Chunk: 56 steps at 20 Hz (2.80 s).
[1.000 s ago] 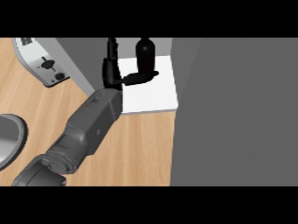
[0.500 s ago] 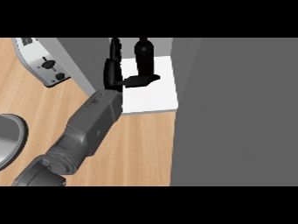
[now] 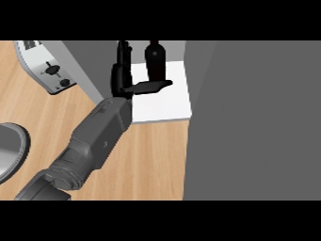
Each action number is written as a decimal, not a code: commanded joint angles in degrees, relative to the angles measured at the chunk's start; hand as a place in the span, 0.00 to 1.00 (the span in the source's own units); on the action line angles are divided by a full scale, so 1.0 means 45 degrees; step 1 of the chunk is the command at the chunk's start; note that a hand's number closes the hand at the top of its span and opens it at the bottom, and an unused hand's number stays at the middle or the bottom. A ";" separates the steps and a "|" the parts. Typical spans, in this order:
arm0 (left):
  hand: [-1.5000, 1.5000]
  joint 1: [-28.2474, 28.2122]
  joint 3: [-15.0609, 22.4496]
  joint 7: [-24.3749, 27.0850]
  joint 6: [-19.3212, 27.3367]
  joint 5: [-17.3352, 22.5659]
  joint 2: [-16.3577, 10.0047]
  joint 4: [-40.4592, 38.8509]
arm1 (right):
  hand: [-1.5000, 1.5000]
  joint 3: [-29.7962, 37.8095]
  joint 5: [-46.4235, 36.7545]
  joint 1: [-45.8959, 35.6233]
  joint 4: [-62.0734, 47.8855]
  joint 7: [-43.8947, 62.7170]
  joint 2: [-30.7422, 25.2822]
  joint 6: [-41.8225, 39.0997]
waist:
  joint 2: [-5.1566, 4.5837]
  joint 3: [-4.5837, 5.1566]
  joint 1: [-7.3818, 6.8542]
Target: Pick up the wine, place it into the cabinet and close the cabinet
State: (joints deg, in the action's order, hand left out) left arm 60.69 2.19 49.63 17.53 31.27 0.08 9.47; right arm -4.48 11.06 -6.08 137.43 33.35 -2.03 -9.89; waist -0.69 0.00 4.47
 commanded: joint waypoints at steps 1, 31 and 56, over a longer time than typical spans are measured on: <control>0.00 -0.1023 0.0337 0.0083 -0.0592 0.0547 -0.0016 0.0399 | 0.00 -0.0052 0.0119 0.0627 0.0646 -0.0145 0.0001 -0.0125 | 0.0090 0.0005 -0.0386; 0.00 -0.9286 0.9347 -0.1956 0.6787 0.1256 -0.0210 1.4755 | 0.00 0.0388 0.0173 0.0928 0.1814 0.0739 -0.0393 0.0599 | 0.0206 -0.0003 -0.1004; 0.00 -1.5170 1.0378 -0.3446 0.5423 -0.0339 -0.6075 2.3490 | 1.00 -0.0406 0.0882 0.1019 0.1485 0.1243 -0.0764 -0.0922 | 0.0189 0.0004 -0.1030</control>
State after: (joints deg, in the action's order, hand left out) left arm -4.34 49.96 33.91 45.30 29.60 -22.56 110.98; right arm -4.26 11.93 -2.26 138.35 36.14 -5.60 -13.91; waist 0.16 -0.02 -0.07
